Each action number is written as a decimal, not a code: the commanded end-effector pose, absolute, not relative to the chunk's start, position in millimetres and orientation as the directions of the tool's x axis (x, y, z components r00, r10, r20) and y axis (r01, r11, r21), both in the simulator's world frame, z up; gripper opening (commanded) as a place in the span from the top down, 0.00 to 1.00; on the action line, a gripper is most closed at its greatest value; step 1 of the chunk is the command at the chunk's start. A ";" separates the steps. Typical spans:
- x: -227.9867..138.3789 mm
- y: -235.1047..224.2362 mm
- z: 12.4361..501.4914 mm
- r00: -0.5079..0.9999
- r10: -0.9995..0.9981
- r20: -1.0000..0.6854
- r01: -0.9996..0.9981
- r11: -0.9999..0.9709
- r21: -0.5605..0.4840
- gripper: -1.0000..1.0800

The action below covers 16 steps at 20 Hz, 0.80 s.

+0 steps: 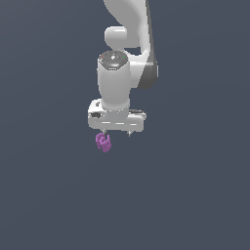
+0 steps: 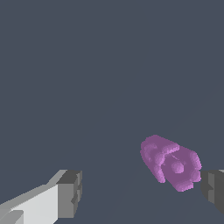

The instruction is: Pick up the object and move it to a goal position.

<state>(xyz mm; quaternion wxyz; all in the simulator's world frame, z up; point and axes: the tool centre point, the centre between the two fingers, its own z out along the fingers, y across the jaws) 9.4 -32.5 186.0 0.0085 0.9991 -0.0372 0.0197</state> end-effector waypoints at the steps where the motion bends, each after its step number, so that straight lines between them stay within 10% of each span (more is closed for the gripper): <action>1: 9.4 -32.5 186.0 0.996 -0.074 0.040 -0.075 -0.997 0.016 0.04; 16: 8.0 -26.1 194.3 0.999 -0.012 0.040 -0.013 -1.000 0.023 0.04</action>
